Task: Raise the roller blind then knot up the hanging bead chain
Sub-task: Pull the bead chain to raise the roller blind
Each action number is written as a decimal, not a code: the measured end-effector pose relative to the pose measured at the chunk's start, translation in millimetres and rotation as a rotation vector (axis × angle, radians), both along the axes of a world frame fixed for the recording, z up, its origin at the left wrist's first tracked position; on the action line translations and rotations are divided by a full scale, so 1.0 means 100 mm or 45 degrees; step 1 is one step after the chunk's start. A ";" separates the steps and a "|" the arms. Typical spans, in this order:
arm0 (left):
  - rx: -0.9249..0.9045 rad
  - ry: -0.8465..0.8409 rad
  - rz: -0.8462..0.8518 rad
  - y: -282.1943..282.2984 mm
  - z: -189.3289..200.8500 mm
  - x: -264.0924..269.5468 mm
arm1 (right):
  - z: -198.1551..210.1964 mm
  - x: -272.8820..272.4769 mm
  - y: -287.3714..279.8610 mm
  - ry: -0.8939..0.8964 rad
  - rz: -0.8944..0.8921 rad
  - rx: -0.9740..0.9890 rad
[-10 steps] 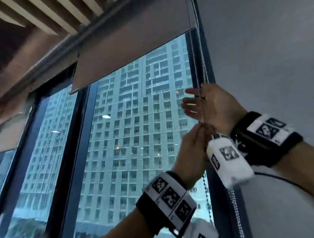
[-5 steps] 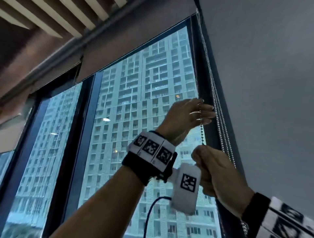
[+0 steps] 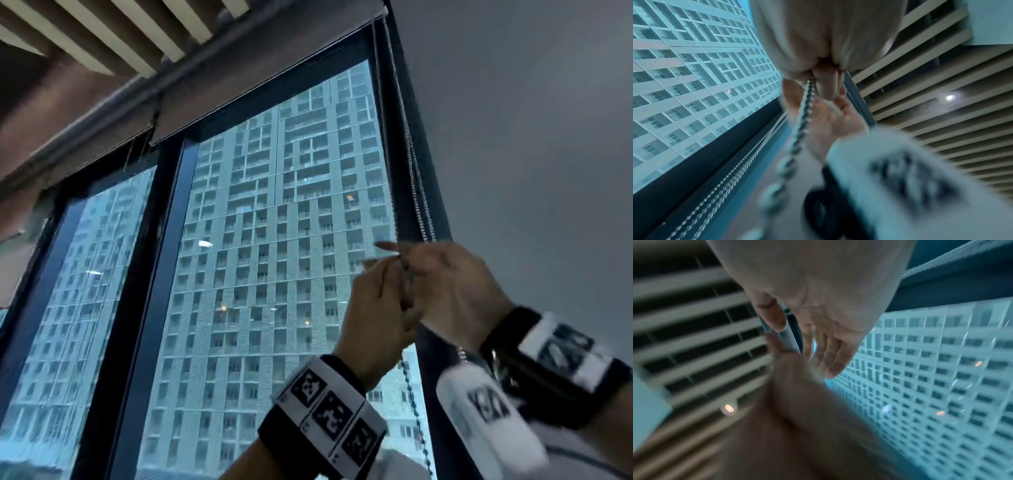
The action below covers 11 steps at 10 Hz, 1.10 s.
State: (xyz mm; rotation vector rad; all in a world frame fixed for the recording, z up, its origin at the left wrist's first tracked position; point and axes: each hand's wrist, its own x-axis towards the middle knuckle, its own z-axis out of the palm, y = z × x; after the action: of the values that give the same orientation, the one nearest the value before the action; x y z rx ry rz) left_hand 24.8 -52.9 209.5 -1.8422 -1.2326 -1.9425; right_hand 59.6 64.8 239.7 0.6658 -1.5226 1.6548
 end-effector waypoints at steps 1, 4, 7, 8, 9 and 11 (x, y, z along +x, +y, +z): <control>-0.077 -0.003 -0.071 -0.03 -0.18 -0.02 | 0.44 0.19 -0.33 0.028 0.344 -0.089; -0.206 -0.164 -0.191 -0.22 -0.04 -0.46 | -0.28 0.06 -0.38 0.111 -0.174 0.123; -0.096 -0.198 -0.236 -0.03 0.56 0.02 | -0.57 0.03 -0.24 0.096 -0.323 0.141; -0.037 -0.225 -0.110 0.09 0.58 0.00 | -0.57 0.01 -0.24 0.086 -0.361 0.149; 0.029 -0.166 -0.022 0.13 0.57 -0.11 | -0.54 -0.01 -0.22 0.075 -0.257 0.141; 0.094 -0.068 -0.003 0.11 0.55 -0.12 | -0.46 -0.01 -0.22 0.029 -0.236 0.320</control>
State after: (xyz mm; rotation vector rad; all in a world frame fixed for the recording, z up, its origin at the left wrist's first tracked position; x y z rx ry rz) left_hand 13.3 -41.5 264.2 -1.7675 -1.1579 -2.0229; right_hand 58.2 43.2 193.9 0.6506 -1.7375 1.3270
